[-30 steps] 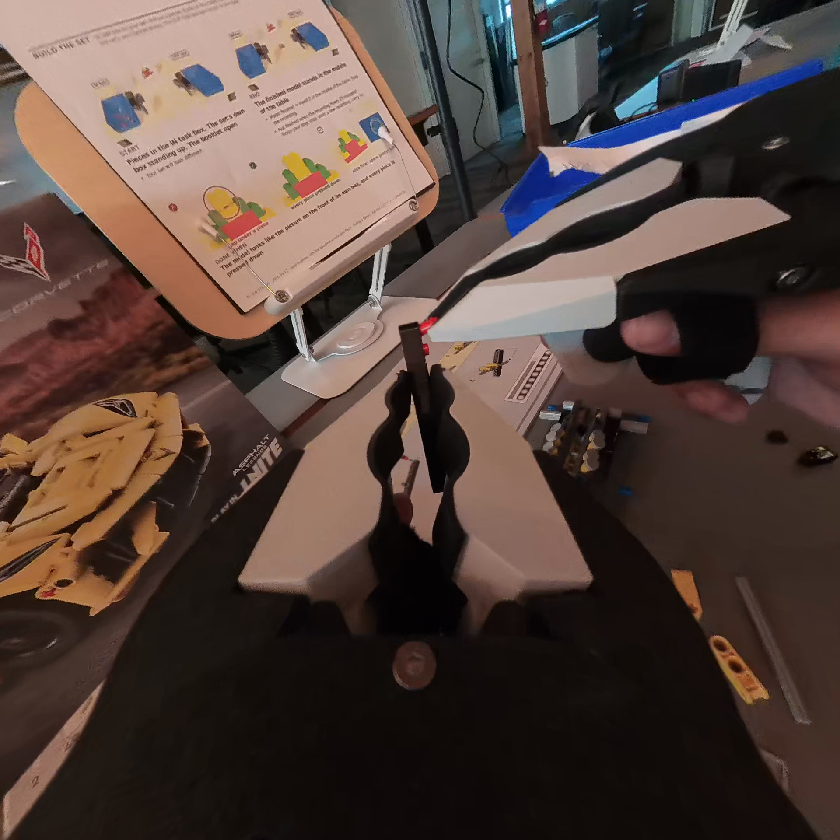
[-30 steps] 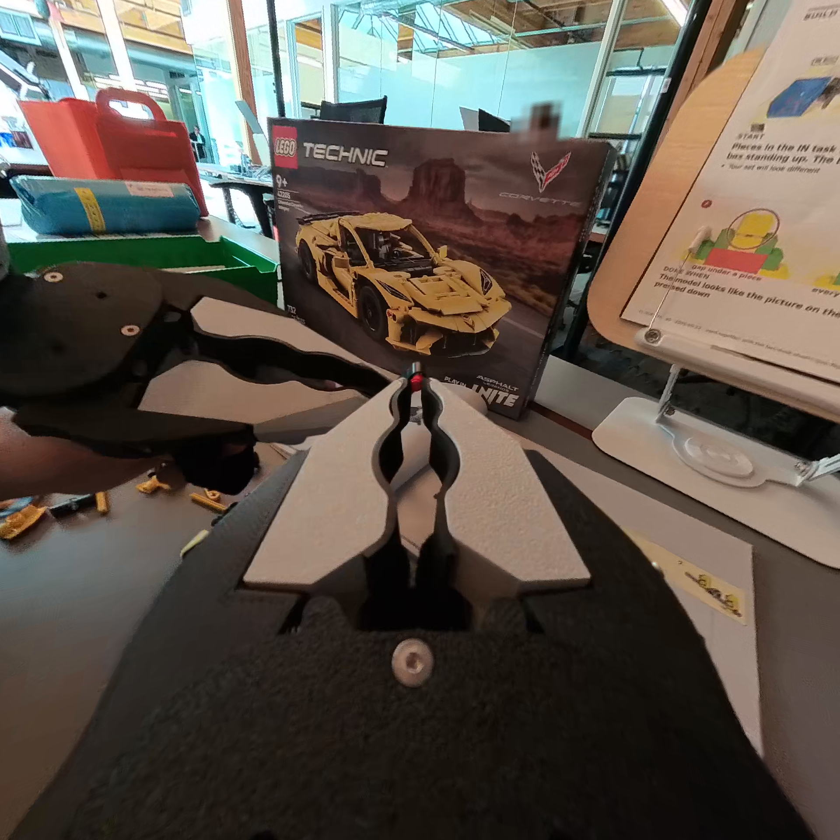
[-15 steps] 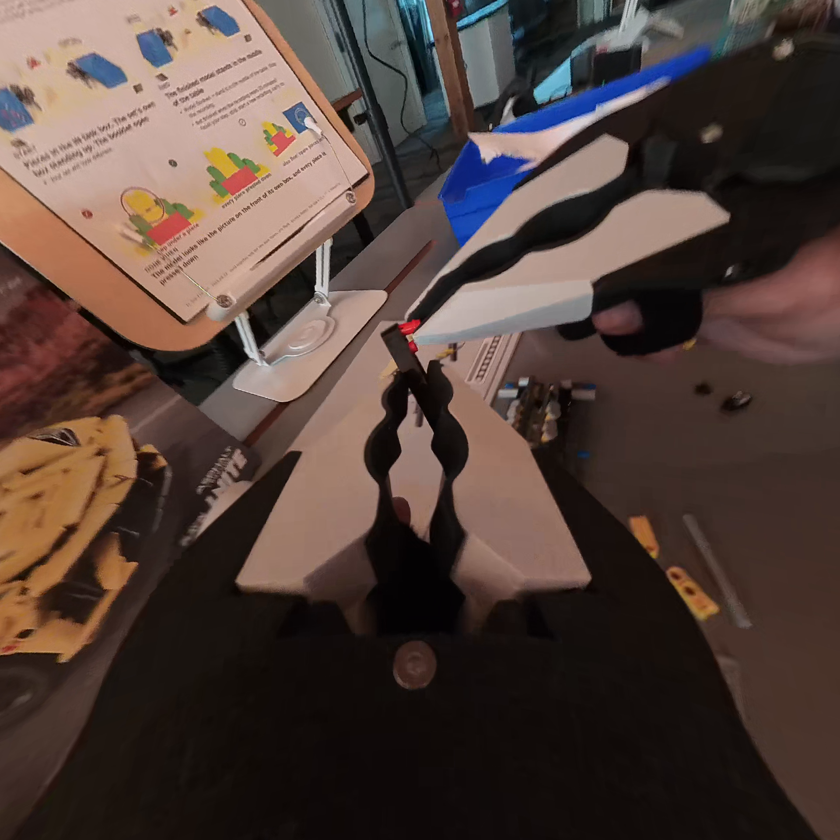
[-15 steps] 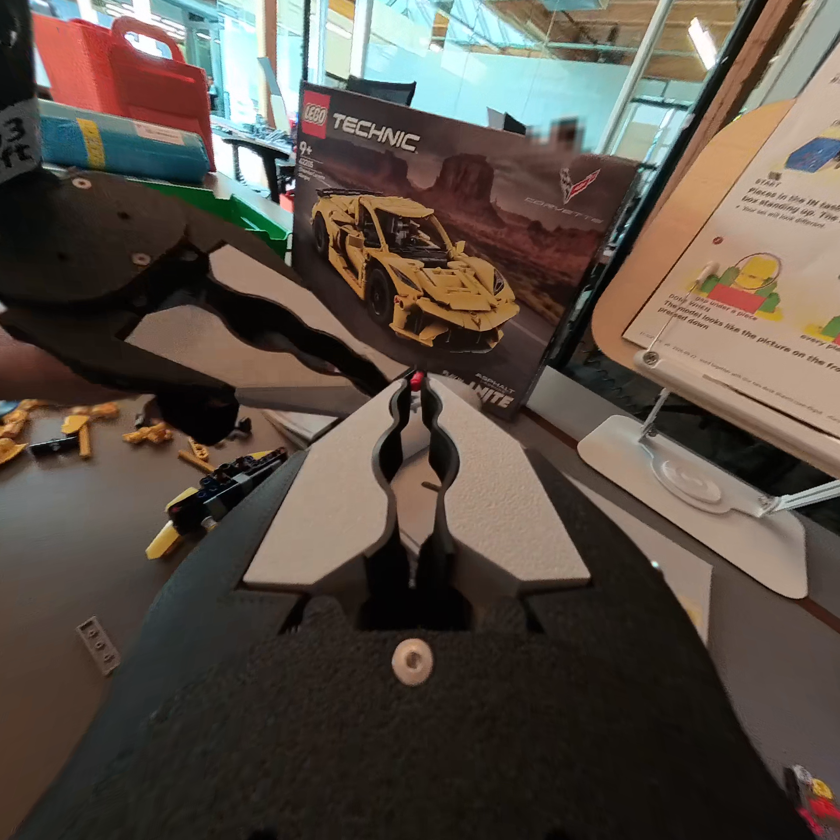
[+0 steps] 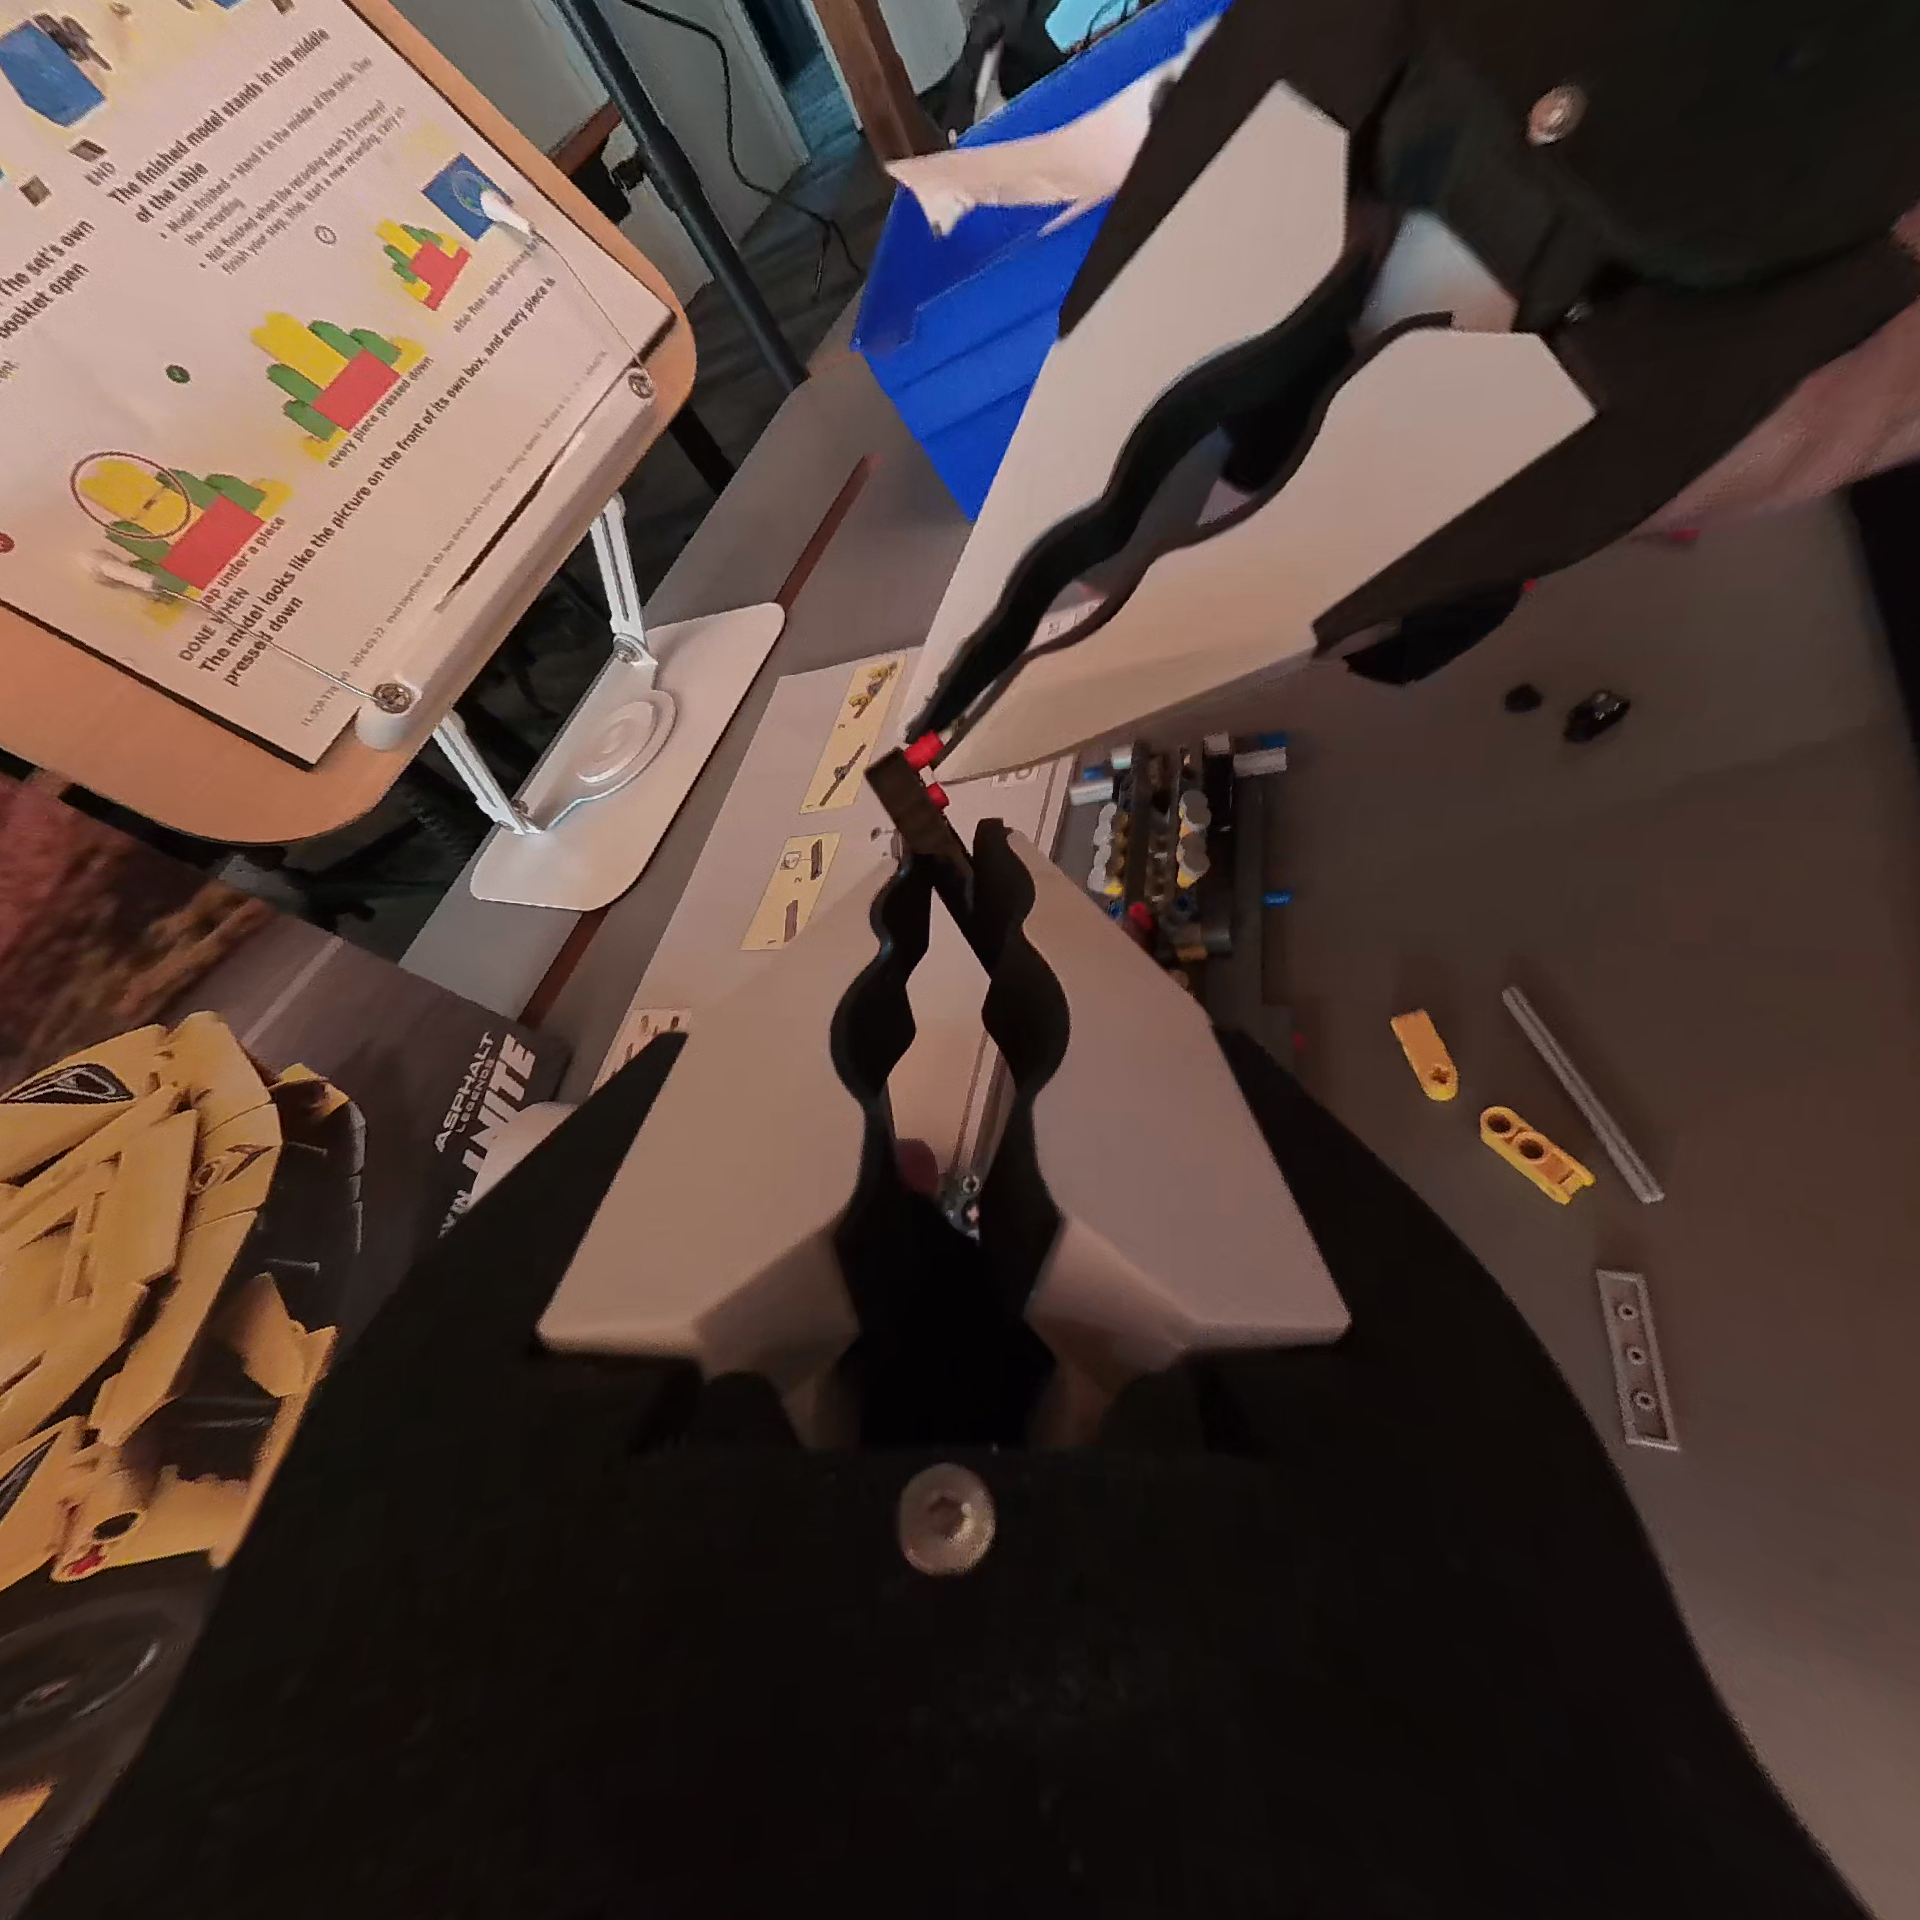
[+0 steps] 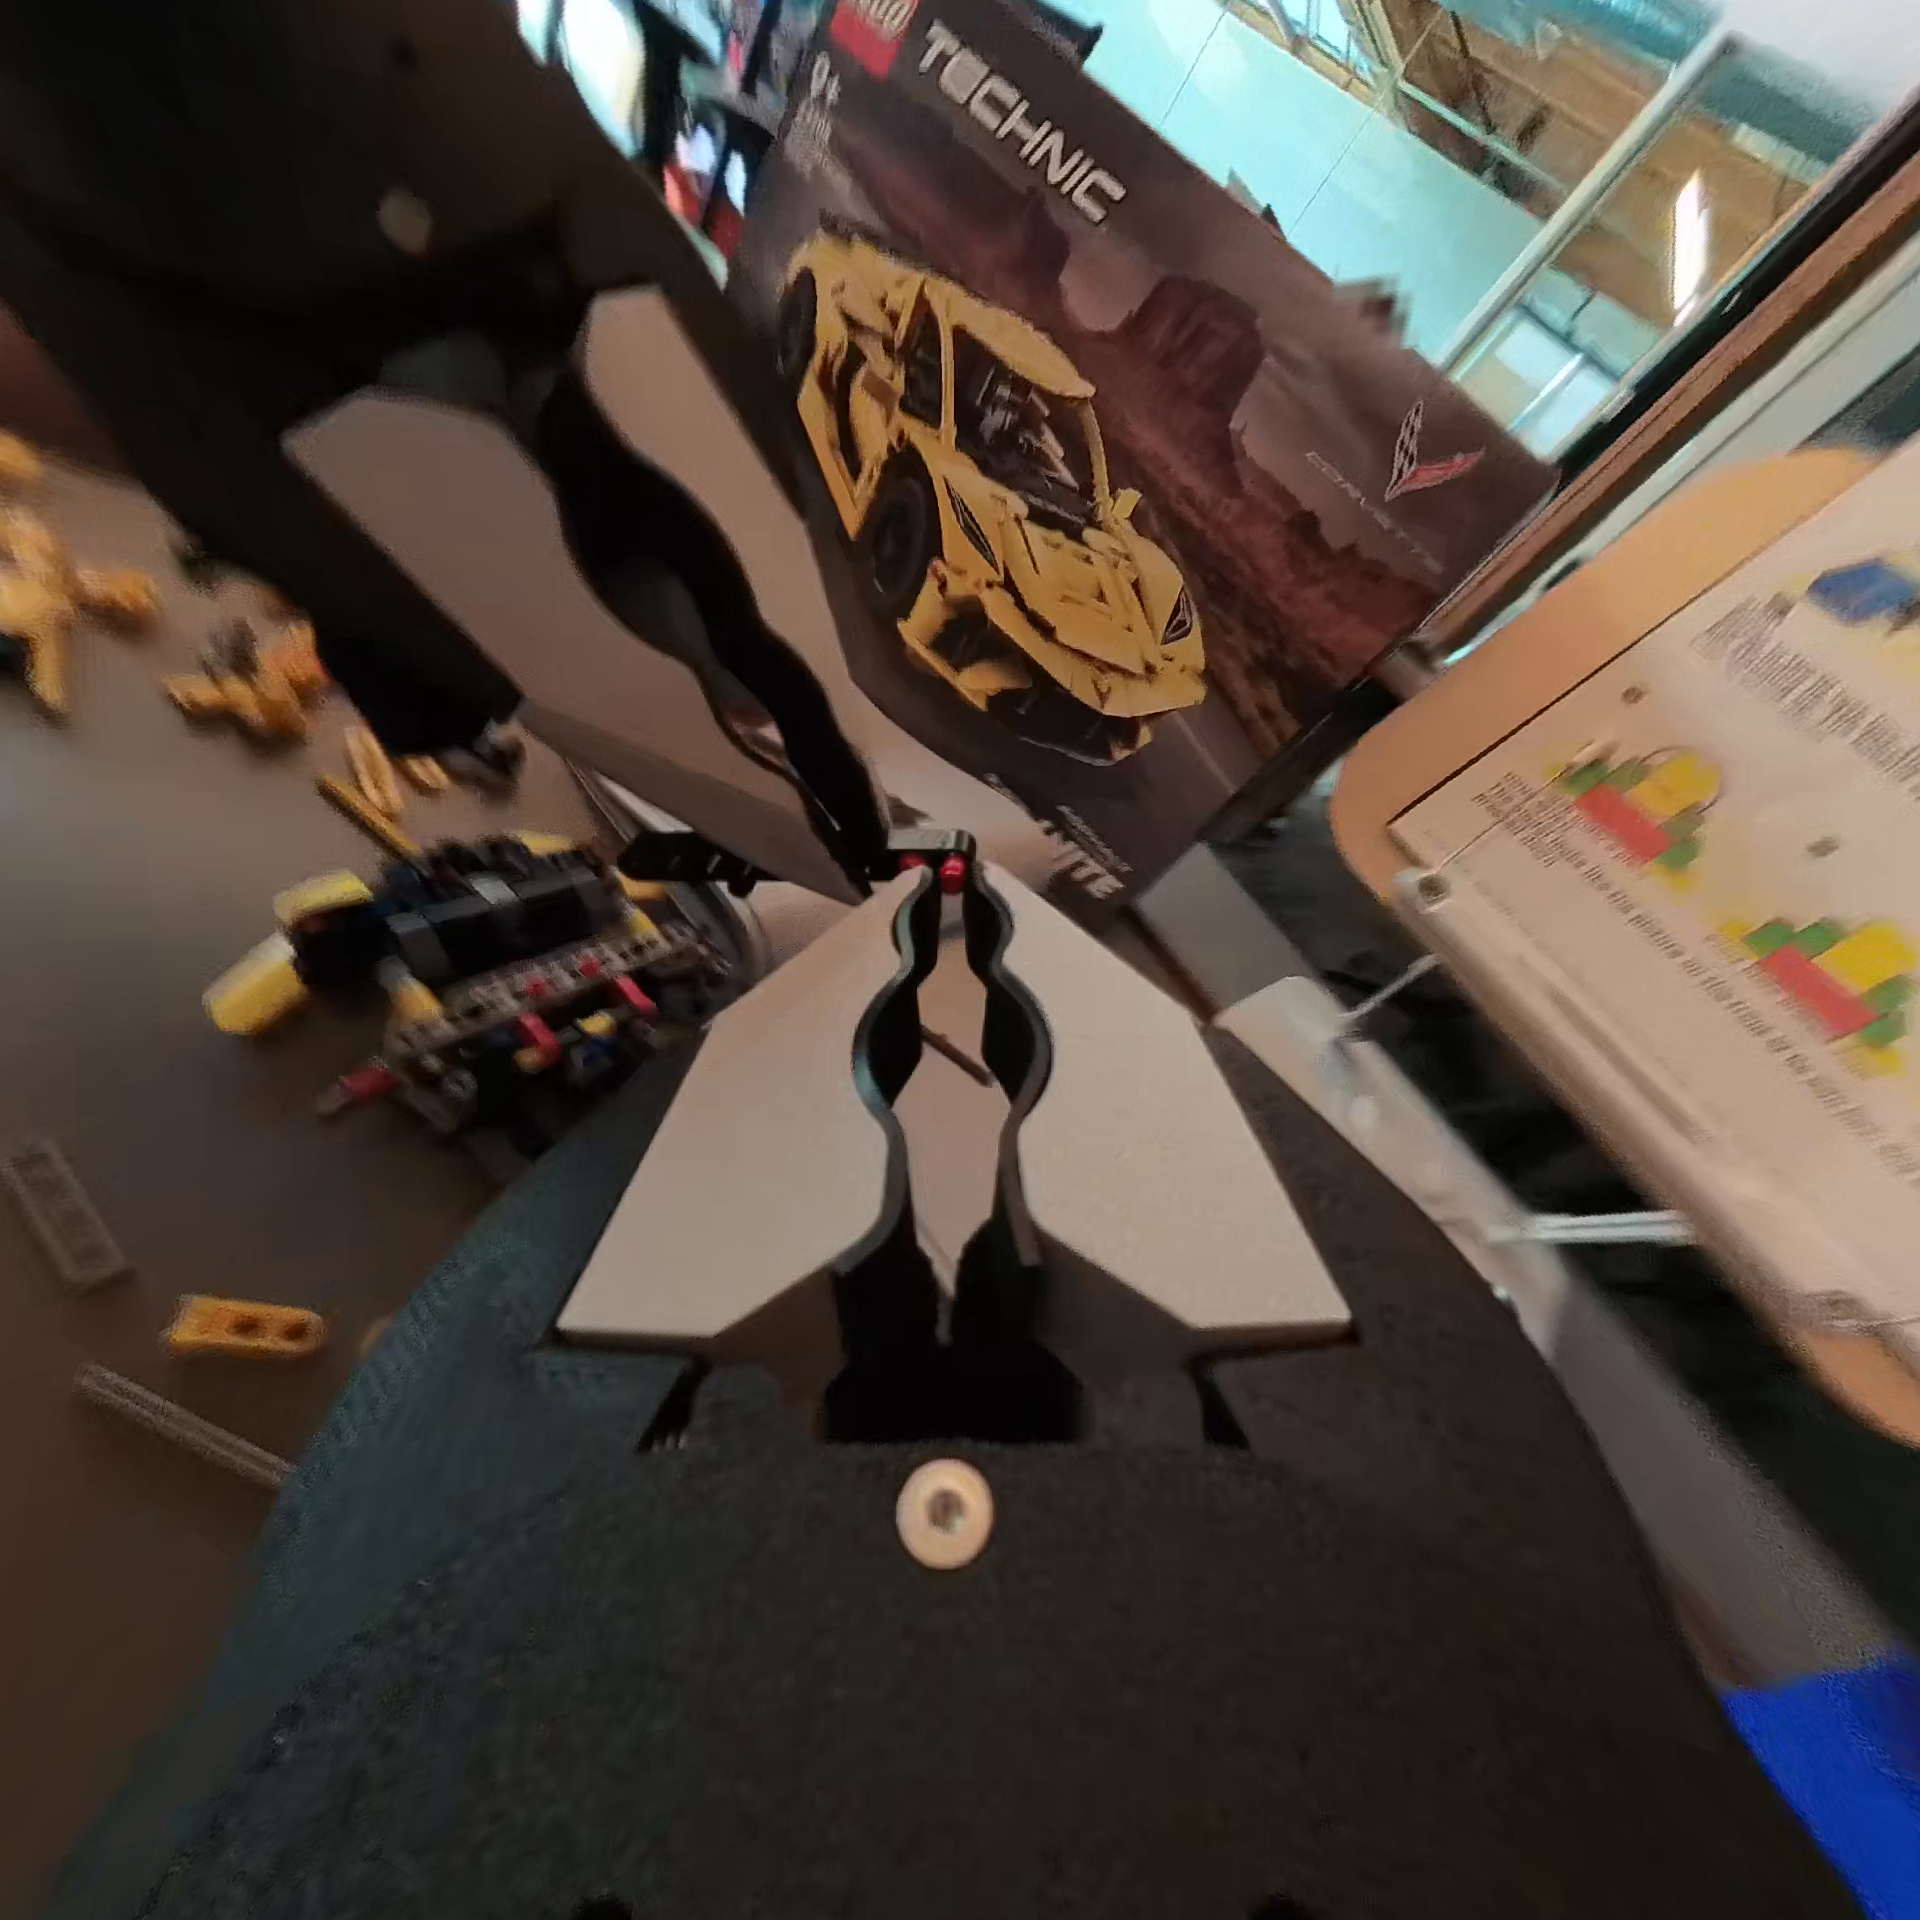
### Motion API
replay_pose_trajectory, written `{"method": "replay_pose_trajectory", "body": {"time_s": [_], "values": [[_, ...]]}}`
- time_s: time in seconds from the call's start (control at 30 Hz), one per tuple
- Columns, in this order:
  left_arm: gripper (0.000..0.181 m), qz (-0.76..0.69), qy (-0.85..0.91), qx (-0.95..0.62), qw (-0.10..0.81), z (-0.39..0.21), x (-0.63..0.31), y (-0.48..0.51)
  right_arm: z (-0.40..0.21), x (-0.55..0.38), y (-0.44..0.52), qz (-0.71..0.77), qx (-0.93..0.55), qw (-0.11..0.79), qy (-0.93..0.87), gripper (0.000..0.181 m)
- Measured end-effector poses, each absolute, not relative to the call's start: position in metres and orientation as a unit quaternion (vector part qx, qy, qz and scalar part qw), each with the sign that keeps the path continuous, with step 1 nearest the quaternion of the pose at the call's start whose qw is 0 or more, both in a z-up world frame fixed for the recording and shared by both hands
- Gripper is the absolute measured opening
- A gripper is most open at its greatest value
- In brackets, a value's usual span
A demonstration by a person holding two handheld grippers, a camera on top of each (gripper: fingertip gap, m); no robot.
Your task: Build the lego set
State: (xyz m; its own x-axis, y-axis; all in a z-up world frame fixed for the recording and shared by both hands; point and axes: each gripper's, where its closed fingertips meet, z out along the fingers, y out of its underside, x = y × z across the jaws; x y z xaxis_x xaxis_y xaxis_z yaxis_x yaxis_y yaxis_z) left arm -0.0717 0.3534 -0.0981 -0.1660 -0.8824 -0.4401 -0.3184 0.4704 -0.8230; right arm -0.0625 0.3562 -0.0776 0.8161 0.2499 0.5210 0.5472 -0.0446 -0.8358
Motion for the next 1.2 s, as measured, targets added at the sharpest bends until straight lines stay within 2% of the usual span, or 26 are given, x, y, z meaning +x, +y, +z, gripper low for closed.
{"method": "replay_pose_trajectory", "body": {"time_s": [0.1, 0.33, 0.43, 0.6, 0.87, 1.2], "values": [[0.007, -0.325, 0.691, -0.434, 0.478, -0.091, -0.073, 0.351, -0.073, -0.064, 0.357, 0.015, -0.727, 0.654, -0.209, 0.004], [0.006, -0.418, 0.649, -0.438, 0.460, -0.074, -0.074, 0.344, -0.052, -0.070, 0.347, 0.211, -0.688, 0.682, -0.134, 0.005], [0.007, -0.472, 0.625, -0.445, 0.435, -0.067, -0.075, 0.341, -0.040, -0.077, 0.339, 0.304, -0.657, 0.679, -0.126, 0.021], [0.007, -0.578, 0.589, -0.430, 0.366, -0.051, -0.082, 0.324, -0.019, -0.085, 0.322, 0.479, -0.583, 0.647, -0.112, 0.022], [0.006, -0.608, 0.582, -0.419, 0.340, -0.048, -0.085, 0.314, -0.022, -0.085, 0.323, 0.506, -0.577, 0.632, -0.106, 0.024], [0.007, -0.606, 0.591, -0.415, 0.333, -0.050, -0.085, 0.309, -0.030, -0.088, 0.324, 0.468, -0.598, 0.637, -0.136, 0.008]]}}
